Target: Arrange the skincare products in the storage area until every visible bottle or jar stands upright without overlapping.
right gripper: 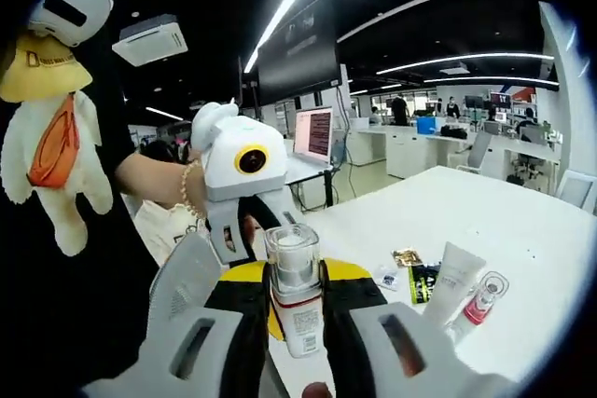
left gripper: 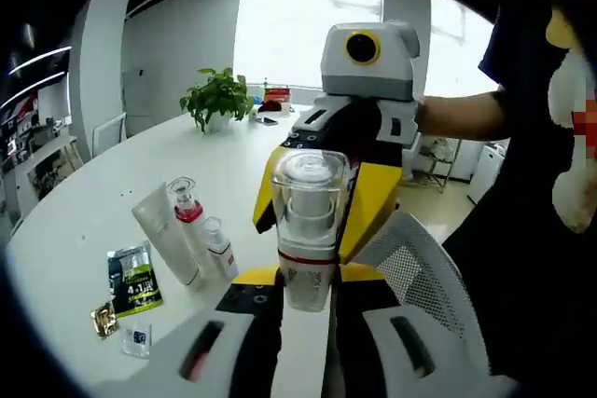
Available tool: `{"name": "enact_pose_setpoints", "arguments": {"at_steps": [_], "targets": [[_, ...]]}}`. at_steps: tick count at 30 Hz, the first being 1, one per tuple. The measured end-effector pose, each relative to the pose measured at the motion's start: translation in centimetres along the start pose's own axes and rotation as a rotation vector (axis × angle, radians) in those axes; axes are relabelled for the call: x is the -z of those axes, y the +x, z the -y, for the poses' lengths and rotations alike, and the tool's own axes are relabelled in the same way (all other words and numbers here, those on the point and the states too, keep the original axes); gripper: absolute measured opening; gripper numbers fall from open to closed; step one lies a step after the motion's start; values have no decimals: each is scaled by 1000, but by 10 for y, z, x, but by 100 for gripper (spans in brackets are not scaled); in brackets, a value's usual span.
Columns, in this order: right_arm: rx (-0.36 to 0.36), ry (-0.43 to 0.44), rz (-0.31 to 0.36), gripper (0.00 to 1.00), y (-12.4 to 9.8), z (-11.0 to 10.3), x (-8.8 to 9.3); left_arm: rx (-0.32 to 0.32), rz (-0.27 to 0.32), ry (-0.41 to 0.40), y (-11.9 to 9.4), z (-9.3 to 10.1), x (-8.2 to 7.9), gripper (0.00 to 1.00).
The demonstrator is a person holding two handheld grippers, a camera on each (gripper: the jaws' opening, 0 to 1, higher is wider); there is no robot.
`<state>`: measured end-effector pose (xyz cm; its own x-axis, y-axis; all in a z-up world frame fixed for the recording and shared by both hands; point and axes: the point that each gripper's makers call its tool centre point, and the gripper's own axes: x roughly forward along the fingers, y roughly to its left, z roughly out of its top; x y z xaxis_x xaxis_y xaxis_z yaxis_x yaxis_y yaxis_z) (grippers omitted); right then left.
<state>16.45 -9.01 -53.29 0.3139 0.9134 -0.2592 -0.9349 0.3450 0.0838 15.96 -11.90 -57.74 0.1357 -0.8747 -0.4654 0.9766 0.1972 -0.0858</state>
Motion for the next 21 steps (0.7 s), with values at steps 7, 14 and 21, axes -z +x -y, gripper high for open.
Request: {"name": "enact_pose_setpoints", "arguments": {"at_steps": [7, 14, 21], "targets": [[71, 27, -4, 26, -1, 8, 9, 8, 9, -5, 11, -11, 8, 20], [126, 45, -26, 33, -3, 15, 21, 2, 5, 0, 19, -24, 18, 20], [190, 91, -6, 41, -8, 26, 28, -11, -24, 45, 30, -36, 32, 20]]}}
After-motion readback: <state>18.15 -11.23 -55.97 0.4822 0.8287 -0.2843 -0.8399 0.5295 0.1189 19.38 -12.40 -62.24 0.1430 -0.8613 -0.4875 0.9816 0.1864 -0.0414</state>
